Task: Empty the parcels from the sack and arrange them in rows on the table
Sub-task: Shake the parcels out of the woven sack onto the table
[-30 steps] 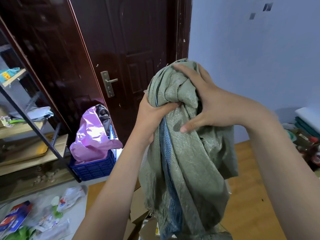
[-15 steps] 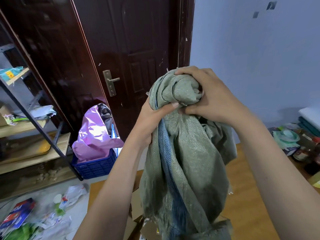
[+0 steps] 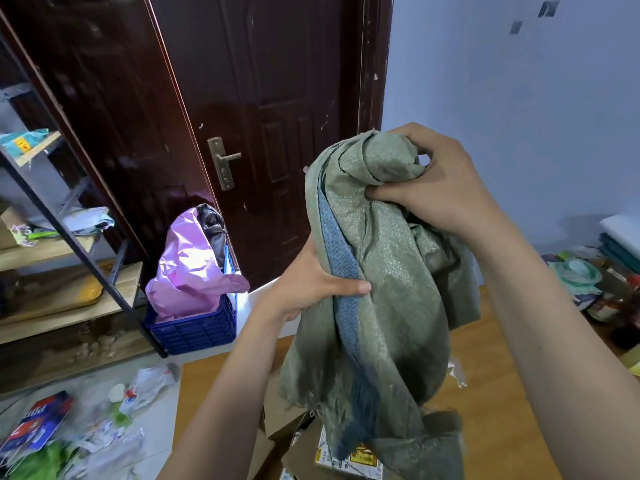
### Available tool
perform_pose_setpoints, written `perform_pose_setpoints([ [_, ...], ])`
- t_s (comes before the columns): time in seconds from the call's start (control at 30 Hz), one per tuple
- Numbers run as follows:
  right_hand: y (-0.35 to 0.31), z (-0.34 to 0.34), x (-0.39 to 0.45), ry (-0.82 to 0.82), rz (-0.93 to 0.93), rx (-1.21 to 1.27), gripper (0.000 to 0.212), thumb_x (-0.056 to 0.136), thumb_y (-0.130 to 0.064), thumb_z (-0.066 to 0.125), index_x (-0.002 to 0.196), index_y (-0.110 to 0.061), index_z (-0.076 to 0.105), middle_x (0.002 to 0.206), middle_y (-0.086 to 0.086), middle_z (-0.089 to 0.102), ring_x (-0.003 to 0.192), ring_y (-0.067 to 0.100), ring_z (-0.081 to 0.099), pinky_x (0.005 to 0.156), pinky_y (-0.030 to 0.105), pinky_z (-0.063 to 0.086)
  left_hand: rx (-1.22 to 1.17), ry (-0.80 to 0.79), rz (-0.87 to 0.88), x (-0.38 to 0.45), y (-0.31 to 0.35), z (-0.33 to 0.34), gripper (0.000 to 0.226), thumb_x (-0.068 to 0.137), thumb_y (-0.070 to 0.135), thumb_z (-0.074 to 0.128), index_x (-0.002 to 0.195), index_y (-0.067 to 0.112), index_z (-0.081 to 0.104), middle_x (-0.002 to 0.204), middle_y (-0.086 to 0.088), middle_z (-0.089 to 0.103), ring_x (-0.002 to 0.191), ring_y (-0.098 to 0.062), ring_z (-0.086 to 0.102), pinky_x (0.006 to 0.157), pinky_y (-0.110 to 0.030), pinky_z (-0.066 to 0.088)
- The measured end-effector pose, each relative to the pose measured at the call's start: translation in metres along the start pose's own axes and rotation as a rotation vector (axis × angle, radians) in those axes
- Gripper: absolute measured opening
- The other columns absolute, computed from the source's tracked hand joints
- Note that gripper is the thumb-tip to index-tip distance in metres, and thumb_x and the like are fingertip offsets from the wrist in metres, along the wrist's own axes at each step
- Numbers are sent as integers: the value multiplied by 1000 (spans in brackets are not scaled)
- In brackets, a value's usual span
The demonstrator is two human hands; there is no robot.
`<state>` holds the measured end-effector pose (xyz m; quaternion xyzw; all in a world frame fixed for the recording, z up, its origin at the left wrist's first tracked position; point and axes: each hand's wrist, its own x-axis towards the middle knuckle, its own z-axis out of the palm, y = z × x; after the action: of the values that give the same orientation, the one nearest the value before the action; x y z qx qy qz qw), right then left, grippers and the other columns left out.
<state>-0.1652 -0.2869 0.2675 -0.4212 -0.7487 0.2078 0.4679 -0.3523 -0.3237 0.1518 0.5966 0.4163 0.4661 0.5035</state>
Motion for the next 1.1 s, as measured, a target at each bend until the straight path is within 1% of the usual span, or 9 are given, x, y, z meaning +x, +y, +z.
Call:
perform_pose_setpoints([
  [0.07, -1, 4, 0, 26, 27, 32, 37, 59, -24, 86, 88, -35, 66, 83, -17, 68, 81, -5, 62, 83, 28, 54, -20, 21, 15, 3, 0, 5, 105, 49, 18, 94, 139, 7, 41, 126, -9, 64, 118, -22, 62, 95, -35, 52],
  [0.17, -2, 5, 1, 48, 102, 86, 36, 58, -28, 85, 90, -30, 69, 86, -8, 73, 84, 4, 68, 86, 38, 57, -65, 83, 29, 5, 0, 8, 104, 50, 16, 92, 139, 11, 39, 127, -11, 63, 118, -24, 62, 98, -42, 50],
  [0.33, -7, 1, -2, 55, 211, 150, 35, 60, -30, 87, 93, -28, 73, 85, -12, 75, 82, 2, 71, 84, 37, 59, -100, 126, 71, 12, 11, 8, 110, 46, 23, 96, 140, 10, 39, 128, -14, 62, 118, -25, 62, 100, -45, 51],
  [0.4, -11, 0, -2, 67, 227, 169, 34, 62, -31, 86, 93, -29, 73, 87, -13, 75, 83, 2, 71, 84, 37, 59, -112, 141, 105, 14, 17, 10, 107, 48, 20, 92, 140, 9, 38, 127, -13, 62, 117, -23, 62, 96, -41, 52],
  [0.5, -17, -2, -1, 71, 244, 181, 30, 64, -34, 86, 91, -31, 72, 86, -17, 74, 81, -2, 70, 79, 28, 58, -154, 159, 144, 18, 27, 11, 103, 50, 17, 88, 139, 10, 37, 125, -12, 62, 113, -20, 64, 89, -34, 54],
  [0.63, -23, -5, 0, 74, 242, 224, 24, 68, -32, 85, 89, -29, 73, 81, -20, 74, 75, -8, 69, 60, 10, 50, -199, 164, 178, 21, 37, 11, 97, 51, 15, 87, 135, 10, 40, 118, -9, 64, 109, -20, 65, 86, -34, 54],
  [0.8, -24, -6, 0, 80, 260, 292, 17, 72, -30, 85, 82, -27, 72, 74, -21, 73, 70, -9, 68, 56, 7, 49, -280, 143, 215, 24, 44, 12, 106, 50, 10, 90, 140, 4, 34, 117, -14, 62, 106, -24, 64, 85, -37, 53],
  [0.9, -25, -6, 0, 89, 278, 335, 15, 73, -30, 84, 82, -27, 72, 72, -20, 73, 68, -8, 68, 53, 7, 47, -300, 141, 236, 25, 49, 13, 97, 54, 6, 84, 139, 4, 36, 117, -15, 63, 105, -25, 65, 84, -38, 54],
  [1.1, -26, -12, 1, 32, 290, 298, 14, 77, -36, 81, 84, -29, 72, 74, -20, 72, 66, -9, 67, 51, 6, 47, -307, 186, 284, 31, 53, 12, 107, 55, 4, 87, 144, 8, 27, 133, -27, 53, 116, -33, 60, 90, -44, 53],
])
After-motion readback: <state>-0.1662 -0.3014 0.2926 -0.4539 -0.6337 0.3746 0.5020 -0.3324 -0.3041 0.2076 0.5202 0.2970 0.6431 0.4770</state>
